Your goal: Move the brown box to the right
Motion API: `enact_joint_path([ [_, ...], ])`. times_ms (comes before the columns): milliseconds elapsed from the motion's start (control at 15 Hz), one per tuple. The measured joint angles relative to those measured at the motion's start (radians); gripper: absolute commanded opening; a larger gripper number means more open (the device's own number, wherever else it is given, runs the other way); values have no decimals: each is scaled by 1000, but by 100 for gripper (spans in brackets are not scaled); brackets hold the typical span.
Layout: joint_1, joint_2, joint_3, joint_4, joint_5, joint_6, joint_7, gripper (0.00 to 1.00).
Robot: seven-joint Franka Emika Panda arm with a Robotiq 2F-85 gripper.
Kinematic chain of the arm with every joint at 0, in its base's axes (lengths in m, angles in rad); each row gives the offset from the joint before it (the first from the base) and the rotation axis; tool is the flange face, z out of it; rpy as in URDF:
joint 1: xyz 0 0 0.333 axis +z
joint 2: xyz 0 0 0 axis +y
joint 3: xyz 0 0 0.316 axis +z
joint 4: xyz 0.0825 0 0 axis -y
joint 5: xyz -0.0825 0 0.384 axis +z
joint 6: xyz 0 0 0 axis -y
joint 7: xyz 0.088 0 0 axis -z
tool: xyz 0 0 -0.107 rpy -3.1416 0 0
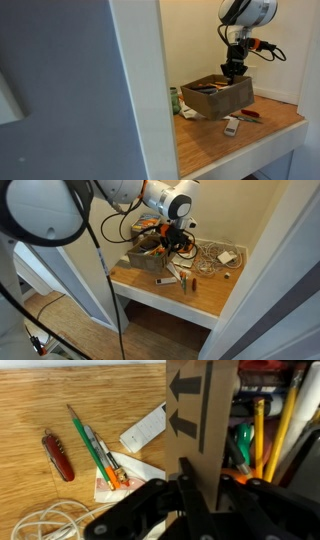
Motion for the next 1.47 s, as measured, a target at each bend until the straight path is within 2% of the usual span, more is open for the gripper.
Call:
enact_joint_path([
  [533, -68, 87, -38, 222, -2, -33, -56, 4],
  [1067, -154, 217, -73, 453, -78, -247, -94, 4],
  [1467, -178, 318, -86, 595, -124, -207, -94, 4],
])
